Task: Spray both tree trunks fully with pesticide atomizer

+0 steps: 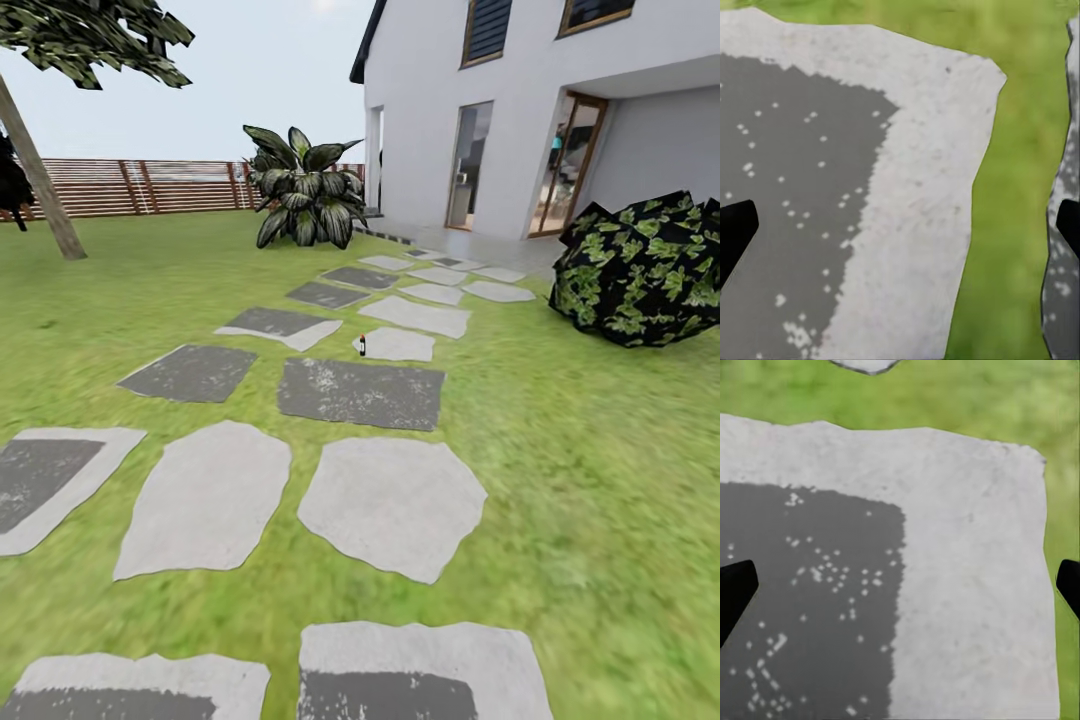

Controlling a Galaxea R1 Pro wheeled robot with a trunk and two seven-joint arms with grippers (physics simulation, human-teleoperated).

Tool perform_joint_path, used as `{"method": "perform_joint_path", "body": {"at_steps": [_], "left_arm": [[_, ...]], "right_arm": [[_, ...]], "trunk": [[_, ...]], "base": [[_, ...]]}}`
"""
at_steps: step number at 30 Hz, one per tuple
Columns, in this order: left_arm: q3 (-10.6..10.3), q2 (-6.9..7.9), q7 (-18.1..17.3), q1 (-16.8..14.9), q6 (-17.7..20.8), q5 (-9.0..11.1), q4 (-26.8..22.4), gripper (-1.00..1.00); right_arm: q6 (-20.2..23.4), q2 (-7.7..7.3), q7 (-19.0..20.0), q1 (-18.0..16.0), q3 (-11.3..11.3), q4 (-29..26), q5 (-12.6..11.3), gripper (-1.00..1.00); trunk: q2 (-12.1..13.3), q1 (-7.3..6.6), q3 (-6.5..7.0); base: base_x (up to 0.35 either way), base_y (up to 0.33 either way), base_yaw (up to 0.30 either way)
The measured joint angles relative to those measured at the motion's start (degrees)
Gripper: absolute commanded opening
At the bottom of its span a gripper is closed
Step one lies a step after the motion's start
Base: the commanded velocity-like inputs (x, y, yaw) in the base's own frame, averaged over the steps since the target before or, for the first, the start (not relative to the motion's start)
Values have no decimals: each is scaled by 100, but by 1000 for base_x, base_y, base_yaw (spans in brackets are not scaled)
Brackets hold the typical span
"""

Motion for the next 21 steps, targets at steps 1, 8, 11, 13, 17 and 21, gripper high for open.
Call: {"method": "perform_joint_path", "body": {"at_steps": [1,8,11,13,17,21], "left_arm": [[0,0,0,0,0,0,0,100],[-1,0,0,0,0,0,0,100],[0,0,0,0,0,0,0,100],[0,0,0,0,0,0,0,100],[0,0,0,0,0,0,0,100],[-1,0,0,0,0,0,0,100]], "right_arm": [[0,0,0,0,0,0,0,100],[-1,0,0,0,0,0,0,100],[0,0,0,0,0,0,0,100],[0,0,0,0,0,0,0,100],[0,0,0,0,2,0,0,100],[0,0,0,0,0,-2,0,100]], "trunk": [[0,0,0],[0,0,0],[0,0,0],[0,0,0],[0,0,0],[0,0,0]], "base": [[339,0,0],[339,0,0],[339,0,0],[339,0,0],[339,0,0],[339,0,0]]}}
